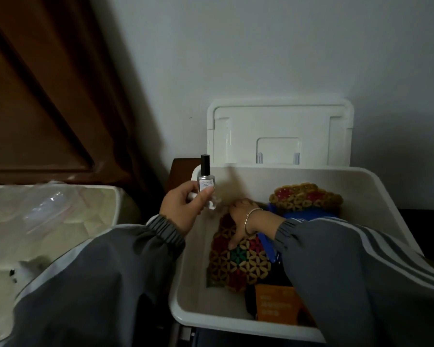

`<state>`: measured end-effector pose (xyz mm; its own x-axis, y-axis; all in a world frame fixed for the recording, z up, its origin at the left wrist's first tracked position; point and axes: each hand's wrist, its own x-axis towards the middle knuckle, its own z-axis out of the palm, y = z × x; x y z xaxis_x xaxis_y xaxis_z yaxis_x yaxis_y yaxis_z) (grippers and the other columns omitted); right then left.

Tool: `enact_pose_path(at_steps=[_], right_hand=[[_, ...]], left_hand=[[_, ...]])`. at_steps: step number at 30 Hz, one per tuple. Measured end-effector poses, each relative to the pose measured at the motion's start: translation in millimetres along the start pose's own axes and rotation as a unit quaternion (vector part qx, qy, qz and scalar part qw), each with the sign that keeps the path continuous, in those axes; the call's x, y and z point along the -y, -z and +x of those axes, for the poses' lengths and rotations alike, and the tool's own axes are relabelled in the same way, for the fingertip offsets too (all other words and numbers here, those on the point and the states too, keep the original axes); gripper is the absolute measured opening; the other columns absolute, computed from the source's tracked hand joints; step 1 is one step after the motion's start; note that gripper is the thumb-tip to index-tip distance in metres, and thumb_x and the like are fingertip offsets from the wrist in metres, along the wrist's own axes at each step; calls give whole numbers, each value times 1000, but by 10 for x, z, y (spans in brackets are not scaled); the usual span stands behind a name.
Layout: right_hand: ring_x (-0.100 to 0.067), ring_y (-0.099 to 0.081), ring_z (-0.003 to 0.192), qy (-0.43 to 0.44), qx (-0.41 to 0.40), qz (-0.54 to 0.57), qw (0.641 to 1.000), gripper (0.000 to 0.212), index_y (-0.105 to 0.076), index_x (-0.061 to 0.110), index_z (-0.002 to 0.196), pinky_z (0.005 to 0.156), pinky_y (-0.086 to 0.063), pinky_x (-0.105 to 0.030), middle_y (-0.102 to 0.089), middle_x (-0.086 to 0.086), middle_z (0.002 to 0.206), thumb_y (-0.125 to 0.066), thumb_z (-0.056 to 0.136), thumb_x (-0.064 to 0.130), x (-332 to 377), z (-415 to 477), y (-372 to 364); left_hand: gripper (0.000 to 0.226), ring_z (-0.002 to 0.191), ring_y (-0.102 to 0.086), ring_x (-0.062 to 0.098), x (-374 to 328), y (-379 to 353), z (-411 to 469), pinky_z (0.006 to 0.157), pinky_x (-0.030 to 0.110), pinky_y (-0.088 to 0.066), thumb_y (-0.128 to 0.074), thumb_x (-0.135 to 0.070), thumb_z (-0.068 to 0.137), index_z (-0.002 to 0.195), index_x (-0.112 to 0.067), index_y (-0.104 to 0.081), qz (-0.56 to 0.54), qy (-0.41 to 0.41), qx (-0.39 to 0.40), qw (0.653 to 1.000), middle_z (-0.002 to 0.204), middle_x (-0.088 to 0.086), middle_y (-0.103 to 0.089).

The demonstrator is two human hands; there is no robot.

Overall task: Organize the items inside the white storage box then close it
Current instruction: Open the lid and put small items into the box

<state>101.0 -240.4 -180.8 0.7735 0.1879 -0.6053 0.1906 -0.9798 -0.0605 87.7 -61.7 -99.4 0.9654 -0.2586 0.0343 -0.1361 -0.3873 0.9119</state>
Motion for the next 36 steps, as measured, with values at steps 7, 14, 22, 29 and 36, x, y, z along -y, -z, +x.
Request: enact_pose_path(at_steps=[7,14,22,29,36], right_hand=[[-30,-39,122,23,-52,-30,998,97,-39,13,133,105,-32,-43,-45,-10,131,-77,57,60,-73,-72,25],[-24,-52,103,70,-95,-19,993,55,-54,20,107,91,-29,-40,-60,0,104,-75,66,51,-56,-301,124],[-17,-55,94,137,-133,157,969,32,-59,14,102,80,-44,-31,-62,1,99,-74,77,28,-235,-1154,554],[-5,-66,87,72,-105,360,924,19,-63,28,92,72,-53,-15,-69,9,94,-74,78,20,-906,-2106,864],[-21,-54,100,-113,34,177,977,32,-54,16,100,90,-45,-31,-57,-5,112,-72,79,31,-1021,-1987,411]], left_hand=[[12,59,-59,-7,44,-32,8,58,15,-43,-58,-43,86,75,-39,-61,25,4,-12,1000,65,-21,-66],[10,57,-58,-5,61,-33,32,63,20,-49,-59,-42,86,80,-36,-64,31,16,-20,999,67,-10,-67],[21,62,-58,8,1,26,91,63,20,-49,-58,-37,89,95,-20,-66,21,52,12,998,74,-1,-67],[24,62,-57,12,-35,24,167,63,25,-48,-61,-34,88,93,-12,-67,26,84,36,995,75,3,-68],[26,61,-57,14,-199,-94,129,70,34,-52,-63,-38,86,81,-13,-67,92,93,101,986,68,3,-65]])
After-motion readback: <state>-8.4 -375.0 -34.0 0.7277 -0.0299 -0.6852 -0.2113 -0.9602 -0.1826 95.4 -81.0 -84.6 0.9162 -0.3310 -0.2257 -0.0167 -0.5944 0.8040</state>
